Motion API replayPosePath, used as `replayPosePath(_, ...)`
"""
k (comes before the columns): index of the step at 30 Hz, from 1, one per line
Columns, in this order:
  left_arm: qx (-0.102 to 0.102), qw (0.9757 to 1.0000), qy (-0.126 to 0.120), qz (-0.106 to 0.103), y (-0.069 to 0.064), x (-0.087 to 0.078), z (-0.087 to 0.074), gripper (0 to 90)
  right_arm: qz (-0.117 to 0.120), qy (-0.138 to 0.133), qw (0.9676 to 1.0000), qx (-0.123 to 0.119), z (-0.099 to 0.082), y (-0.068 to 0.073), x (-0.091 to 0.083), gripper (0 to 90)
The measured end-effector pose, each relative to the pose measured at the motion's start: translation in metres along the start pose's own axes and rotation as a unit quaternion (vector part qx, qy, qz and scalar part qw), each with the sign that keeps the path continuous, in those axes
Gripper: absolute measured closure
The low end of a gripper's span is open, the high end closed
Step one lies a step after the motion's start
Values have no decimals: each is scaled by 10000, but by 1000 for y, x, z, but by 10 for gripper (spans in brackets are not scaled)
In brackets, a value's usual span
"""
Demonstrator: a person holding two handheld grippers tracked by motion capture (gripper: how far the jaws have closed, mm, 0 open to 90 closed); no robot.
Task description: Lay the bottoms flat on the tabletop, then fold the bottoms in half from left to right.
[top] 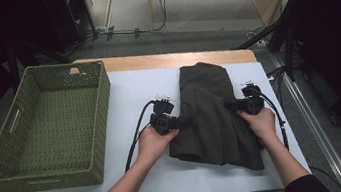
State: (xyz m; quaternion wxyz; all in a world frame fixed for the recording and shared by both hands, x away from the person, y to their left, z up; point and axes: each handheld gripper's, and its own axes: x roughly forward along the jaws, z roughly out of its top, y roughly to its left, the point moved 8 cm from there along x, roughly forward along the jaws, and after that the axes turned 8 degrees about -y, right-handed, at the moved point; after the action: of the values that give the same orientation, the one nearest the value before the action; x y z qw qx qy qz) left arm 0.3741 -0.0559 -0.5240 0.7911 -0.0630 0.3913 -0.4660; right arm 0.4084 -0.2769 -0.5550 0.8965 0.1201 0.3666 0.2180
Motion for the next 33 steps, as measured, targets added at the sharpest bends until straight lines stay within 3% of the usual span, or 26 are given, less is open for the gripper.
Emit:
replayPosePath(5, 44, 10000, 25, 18, 2, -9, -2, 782, 77, -6, 10000, 5, 0, 6, 2, 716)
replayPosePath(18, -73, 9999, 48, 124, 18, -36, -13, 779, 215, 18, 9997, -151, 0, 35, 12, 715)
replayPosePath(33, -109, 9985, -39, 538, 36, -78, -29, 771, 450, 19, 9986, -292, 2, 77, 30, 713)
